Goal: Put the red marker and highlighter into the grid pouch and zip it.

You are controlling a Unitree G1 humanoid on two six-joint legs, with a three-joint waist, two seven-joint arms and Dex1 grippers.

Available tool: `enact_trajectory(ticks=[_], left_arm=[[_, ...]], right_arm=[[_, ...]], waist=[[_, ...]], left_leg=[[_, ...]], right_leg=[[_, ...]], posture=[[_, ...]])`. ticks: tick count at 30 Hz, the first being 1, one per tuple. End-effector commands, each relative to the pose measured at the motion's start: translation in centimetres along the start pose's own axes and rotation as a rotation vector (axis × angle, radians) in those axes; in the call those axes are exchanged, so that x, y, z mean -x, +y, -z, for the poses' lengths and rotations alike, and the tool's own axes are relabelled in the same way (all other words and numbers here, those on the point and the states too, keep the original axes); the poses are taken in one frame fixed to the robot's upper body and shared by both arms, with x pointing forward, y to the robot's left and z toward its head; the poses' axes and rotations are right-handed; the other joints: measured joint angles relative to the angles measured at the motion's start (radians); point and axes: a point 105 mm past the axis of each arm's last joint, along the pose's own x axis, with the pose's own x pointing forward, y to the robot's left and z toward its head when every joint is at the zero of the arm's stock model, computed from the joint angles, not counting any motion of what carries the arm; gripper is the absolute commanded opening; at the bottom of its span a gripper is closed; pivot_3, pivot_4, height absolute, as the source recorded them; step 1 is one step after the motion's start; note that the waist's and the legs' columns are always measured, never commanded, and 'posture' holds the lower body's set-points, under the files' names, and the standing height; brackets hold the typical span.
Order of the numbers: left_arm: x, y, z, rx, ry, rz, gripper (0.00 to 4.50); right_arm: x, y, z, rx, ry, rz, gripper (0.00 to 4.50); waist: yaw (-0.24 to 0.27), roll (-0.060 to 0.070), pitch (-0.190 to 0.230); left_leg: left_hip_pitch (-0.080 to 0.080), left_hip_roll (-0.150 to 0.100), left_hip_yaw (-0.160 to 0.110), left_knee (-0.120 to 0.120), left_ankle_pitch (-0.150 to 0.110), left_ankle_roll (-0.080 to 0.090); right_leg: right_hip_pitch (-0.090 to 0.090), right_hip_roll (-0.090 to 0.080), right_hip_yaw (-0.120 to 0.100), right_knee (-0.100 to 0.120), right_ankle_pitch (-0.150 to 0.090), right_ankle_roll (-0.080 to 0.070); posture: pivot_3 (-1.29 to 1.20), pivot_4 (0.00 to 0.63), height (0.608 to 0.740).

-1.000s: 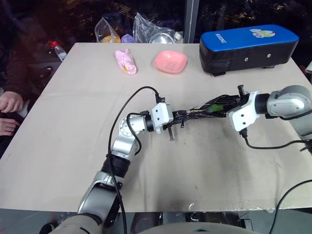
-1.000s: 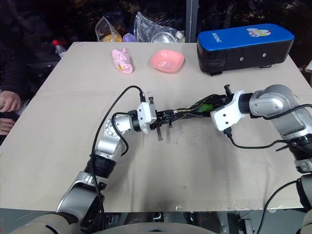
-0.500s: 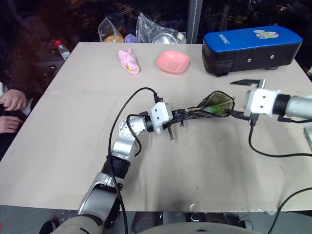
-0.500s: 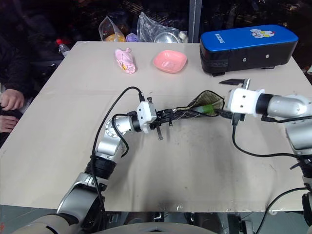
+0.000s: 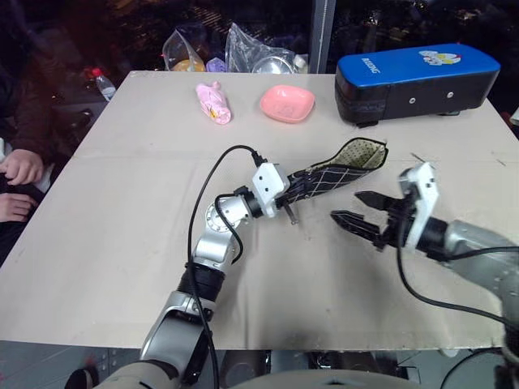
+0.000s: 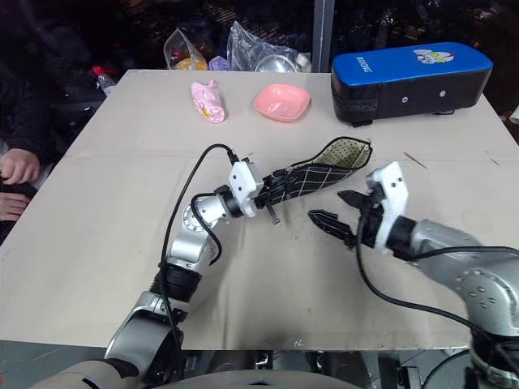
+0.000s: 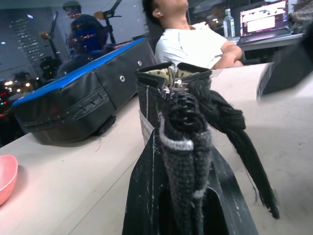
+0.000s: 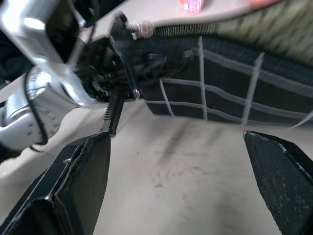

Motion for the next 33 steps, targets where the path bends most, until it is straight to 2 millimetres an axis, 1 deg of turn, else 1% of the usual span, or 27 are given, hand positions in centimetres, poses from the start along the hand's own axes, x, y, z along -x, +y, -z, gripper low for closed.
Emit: enact_trajectory(ticks=[1,3,6,11,14,15,17,19,20,21,26,33], left_arm=[[-0.8,-0.1,-1.3,-0.049,-0.046,0.003,0.00],[-0.9,-0.2,-1.3,-0.054,-0.046,0.006,0.00],[-1.0,-0.2,-1.3,-0.055,-0.044,0.004,0.00],[-0.9,0.0,-1.1,-0.053,-0.040,-0.001,0.00],[-1.0,0.0,-1.2,-0.055,-0.040,-0.001,0.00],[-1.0,0.1,-1.2,-0.057,-0.040,-0.003,0.00],[-1.0,0.3,-1.2,-0.061,-0.038,-0.012,0.00],[-1.0,0.4,-1.2,-0.063,-0.037,-0.015,0.00],[-0.9,0.4,-1.2,-0.063,-0.037,-0.016,0.00],[-0.9,0.4,-1.3,-0.063,-0.038,-0.016,0.00],[-0.7,0.5,-1.2,-0.062,-0.036,-0.022,0.00],[-0.5,0.7,-1.2,-0.062,-0.031,-0.030,0.00]], right_arm=[[-1.8,0.6,-1.9,-0.011,-0.084,0.006,4.41],[-2.7,0.9,-2.5,-0.033,-0.107,-0.005,4.41],[-3.6,1.5,-3.0,-0.062,-0.129,-0.032,4.41],[-5.0,2.3,-2.9,-0.094,-0.115,-0.055,4.41],[-5.6,2.4,-3.1,-0.137,-0.143,-0.063,4.41],[-5.7,2.5,-3.2,-0.155,-0.154,-0.067,3.83],[-6.1,2.5,-3.4,-0.174,-0.166,-0.067,3.07],[-6.3,2.4,-3.4,-0.169,-0.160,-0.059,2.02],[-6.4,2.4,-3.3,-0.166,-0.157,-0.053,1.59],[-6.5,2.3,-3.3,-0.166,-0.155,-0.049,1.33],[-6.2,1.9,-3.4,-0.160,-0.158,-0.031,1.29],[-4.7,2.1,-4.5,-0.135,-0.195,-0.033,1.27]], waist=[[-0.001,0.000,0.000],[0.000,0.000,0.000],[0.004,0.000,0.000],[0.000,0.000,0.000],[0.000,0.000,0.000],[0.000,0.000,0.000],[0.000,0.000,0.000],[0.000,0.000,0.000],[0.000,0.000,0.000],[0.000,0.000,0.000],[-0.001,0.000,0.000],[-0.001,0.000,0.000]], left_leg=[[0.000,0.000,0.000,0.000,0.000,0.000],[0.000,0.000,0.000,0.000,0.000,0.000],[-0.001,0.000,0.000,0.000,0.000,0.000],[-0.001,0.000,0.001,0.000,-0.003,0.004],[-0.001,0.000,0.000,0.000,-0.003,0.004],[-0.001,0.000,0.000,0.000,-0.003,0.004],[-0.001,0.000,0.001,0.000,-0.003,0.004],[-0.001,0.000,0.001,0.000,-0.003,0.004],[-0.001,0.000,0.001,0.000,-0.003,0.004],[-0.001,0.000,0.001,0.000,-0.003,0.005],[-0.001,0.000,0.001,0.000,-0.003,0.005],[-0.001,0.000,0.001,0.000,-0.003,0.005]], right_leg=[[0.000,0.000,0.000,0.000,0.000,0.000],[0.000,0.000,0.000,0.000,0.000,0.000],[0.000,0.000,0.000,0.000,0.000,0.000],[0.000,0.000,0.000,-0.001,0.000,0.000],[0.000,0.000,0.000,-0.001,0.000,0.000],[0.000,0.000,0.000,-0.001,0.000,0.000],[0.000,0.000,0.000,-0.001,0.000,0.000],[0.000,0.000,0.000,-0.001,0.000,0.000],[-0.001,0.000,0.000,-0.001,0.000,0.000],[-0.001,0.000,0.000,-0.001,0.000,0.000],[-0.001,0.000,0.000,-0.001,0.000,0.000],[-0.001,0.000,0.000,-0.001,0.000,0.000]], posture=[[0.00,0.150,0.716],[0.00,0.150,0.716],[0.00,0.150,0.716],[0.00,0.150,0.716],[0.00,0.150,0.716],[0.00,0.150,0.716],[0.00,0.150,0.716],[0.00,0.150,0.716],[0.00,0.150,0.716],[0.00,0.150,0.716],[0.00,0.150,0.716],[0.00,0.150,0.716]])
